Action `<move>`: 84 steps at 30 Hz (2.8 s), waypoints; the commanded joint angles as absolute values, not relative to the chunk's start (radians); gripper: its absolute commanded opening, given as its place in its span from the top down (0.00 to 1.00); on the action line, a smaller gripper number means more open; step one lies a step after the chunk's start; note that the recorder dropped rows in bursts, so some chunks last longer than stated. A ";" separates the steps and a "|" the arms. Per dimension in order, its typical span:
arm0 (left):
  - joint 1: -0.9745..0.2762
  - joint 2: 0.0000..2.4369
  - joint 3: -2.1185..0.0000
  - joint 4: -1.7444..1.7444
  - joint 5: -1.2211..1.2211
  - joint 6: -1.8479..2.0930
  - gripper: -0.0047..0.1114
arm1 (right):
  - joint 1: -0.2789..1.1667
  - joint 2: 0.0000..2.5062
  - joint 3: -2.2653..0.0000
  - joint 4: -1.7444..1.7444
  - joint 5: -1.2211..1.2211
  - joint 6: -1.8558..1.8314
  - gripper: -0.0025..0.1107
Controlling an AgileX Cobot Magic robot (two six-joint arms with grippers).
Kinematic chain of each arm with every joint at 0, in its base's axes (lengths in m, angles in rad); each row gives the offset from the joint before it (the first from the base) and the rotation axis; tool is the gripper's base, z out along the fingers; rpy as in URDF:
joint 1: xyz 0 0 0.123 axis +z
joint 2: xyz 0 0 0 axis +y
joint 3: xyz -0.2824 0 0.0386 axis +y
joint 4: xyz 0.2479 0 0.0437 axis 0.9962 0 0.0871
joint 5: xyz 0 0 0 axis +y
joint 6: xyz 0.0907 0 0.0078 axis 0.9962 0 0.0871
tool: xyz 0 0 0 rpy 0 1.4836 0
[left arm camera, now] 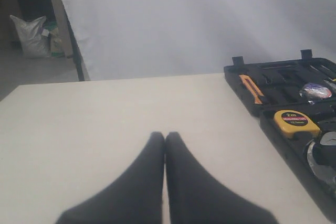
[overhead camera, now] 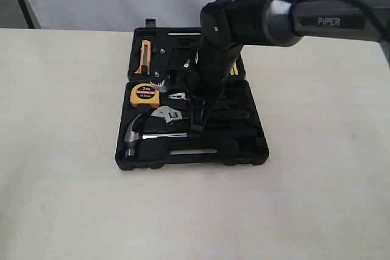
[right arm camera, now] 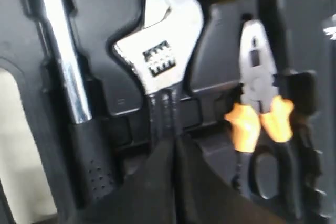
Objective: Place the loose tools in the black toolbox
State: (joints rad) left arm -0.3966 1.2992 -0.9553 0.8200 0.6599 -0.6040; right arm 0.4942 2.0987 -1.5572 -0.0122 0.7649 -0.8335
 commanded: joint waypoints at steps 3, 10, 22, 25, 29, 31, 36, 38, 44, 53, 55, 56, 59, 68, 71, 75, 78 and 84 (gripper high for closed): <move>-0.393 1.291 -0.946 0.806 0.643 -0.614 0.95 | 0.488 2.088 -1.557 0.000 0.807 -0.830 0.98; -0.393 1.291 -0.946 0.806 0.643 -0.614 0.95 | 0.488 2.140 -1.557 0.000 0.812 -0.830 0.98; -0.393 1.291 -0.946 0.806 0.643 -0.614 0.95 | 0.473 2.131 -1.557 -0.081 0.702 -0.729 0.98; -0.393 1.291 -0.946 0.806 0.643 -0.614 0.95 | 0.473 2.108 -1.557 -0.081 0.693 -0.727 0.98; -0.393 1.291 -0.946 0.806 0.643 -0.614 0.95 | 0.473 2.083 -1.557 -0.081 0.693 -0.694 0.98; -0.393 1.291 -0.946 0.806 0.643 -0.614 0.95 | 0.471 2.083 -1.557 -0.080 0.705 -0.687 0.98; -0.393 1.291 -0.946 0.806 0.643 -0.614 0.95 | 0.471 2.115 -1.557 -0.070 0.745 -0.687 0.98; -0.393 1.291 -0.946 0.806 0.643 -0.614 0.95 | 0.471 2.141 -1.557 -0.067 0.747 -0.687 0.98; -0.393 1.291 -0.946 0.806 0.643 -0.614 0.95 | 0.471 2.217 -1.557 -0.067 0.747 -0.672 0.98; -0.393 1.291 -0.946 0.806 0.643 -0.614 0.95 | 0.471 2.229 -1.557 -0.065 0.806 -0.666 0.98; -0.393 1.291 -0.946 0.806 0.643 -0.614 0.95 | 0.471 2.229 -1.557 -0.060 0.816 -0.666 0.98; -0.393 1.291 -0.946 0.806 0.643 -0.614 0.95 | 0.471 2.234 -1.557 -0.054 0.821 -0.668 0.98; -0.393 1.291 -0.946 0.806 0.643 -0.614 0.95 | 0.471 2.251 -1.557 -0.052 0.840 -0.668 0.98; -0.393 1.291 -0.946 0.806 0.643 -0.614 0.95 | 0.471 2.274 -1.557 -0.052 0.851 -0.674 0.98; -0.393 1.291 -0.946 0.806 0.643 -0.614 0.95 | 0.471 2.275 -1.557 -0.052 0.844 -0.674 0.98; -0.393 1.291 -0.946 0.806 0.643 -0.614 0.95 | 0.471 2.236 -1.557 -0.052 0.836 -0.675 0.98; -0.393 1.291 -0.946 0.806 0.643 -0.614 0.95 | 0.471 2.184 -1.557 -0.052 0.803 -0.675 0.98; -0.393 1.291 -0.946 0.806 0.643 -0.614 0.95 | 0.471 2.133 -1.557 -0.050 0.746 -0.673 0.98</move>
State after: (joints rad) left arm -0.3966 1.2992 -0.9553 0.8200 0.6599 -0.6040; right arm 0.4772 2.1514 -1.5617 -0.0609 0.7565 -0.6731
